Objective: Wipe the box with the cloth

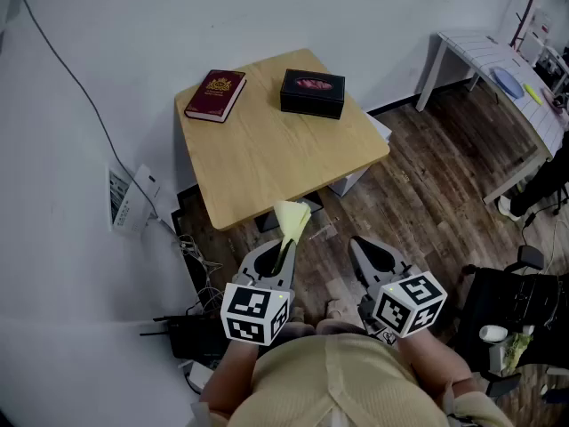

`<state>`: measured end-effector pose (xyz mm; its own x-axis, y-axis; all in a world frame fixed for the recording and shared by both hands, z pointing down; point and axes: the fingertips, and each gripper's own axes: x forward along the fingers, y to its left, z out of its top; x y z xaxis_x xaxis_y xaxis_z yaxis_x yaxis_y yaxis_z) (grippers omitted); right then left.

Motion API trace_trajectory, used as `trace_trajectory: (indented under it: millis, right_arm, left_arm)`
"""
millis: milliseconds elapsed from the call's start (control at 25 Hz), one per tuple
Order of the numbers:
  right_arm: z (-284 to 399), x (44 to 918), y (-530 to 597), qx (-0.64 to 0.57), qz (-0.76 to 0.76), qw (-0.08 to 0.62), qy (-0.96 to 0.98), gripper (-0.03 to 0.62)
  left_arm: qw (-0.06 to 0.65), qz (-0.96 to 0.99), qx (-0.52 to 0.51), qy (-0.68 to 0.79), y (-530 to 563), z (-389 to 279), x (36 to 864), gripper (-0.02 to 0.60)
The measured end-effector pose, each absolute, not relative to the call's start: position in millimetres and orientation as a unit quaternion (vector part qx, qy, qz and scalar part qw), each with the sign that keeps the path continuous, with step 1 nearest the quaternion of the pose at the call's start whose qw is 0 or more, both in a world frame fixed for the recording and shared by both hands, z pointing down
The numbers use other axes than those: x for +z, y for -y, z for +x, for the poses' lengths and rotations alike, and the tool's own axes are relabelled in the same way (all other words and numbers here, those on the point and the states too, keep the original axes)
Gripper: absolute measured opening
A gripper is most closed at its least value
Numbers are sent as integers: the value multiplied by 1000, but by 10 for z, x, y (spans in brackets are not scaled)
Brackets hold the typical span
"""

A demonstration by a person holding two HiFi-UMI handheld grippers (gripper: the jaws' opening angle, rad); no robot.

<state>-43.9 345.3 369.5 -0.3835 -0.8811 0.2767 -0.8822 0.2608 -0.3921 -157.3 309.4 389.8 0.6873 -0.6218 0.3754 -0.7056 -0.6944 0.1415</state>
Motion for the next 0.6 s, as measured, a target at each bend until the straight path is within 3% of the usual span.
trace_trajectory:
  millis: [600]
  right_arm:
    - [-175, 3883, -3287, 268, 527, 15, 806, 31]
  left_arm:
    - [140, 901, 164, 377, -2976, -1239, 3991, 29]
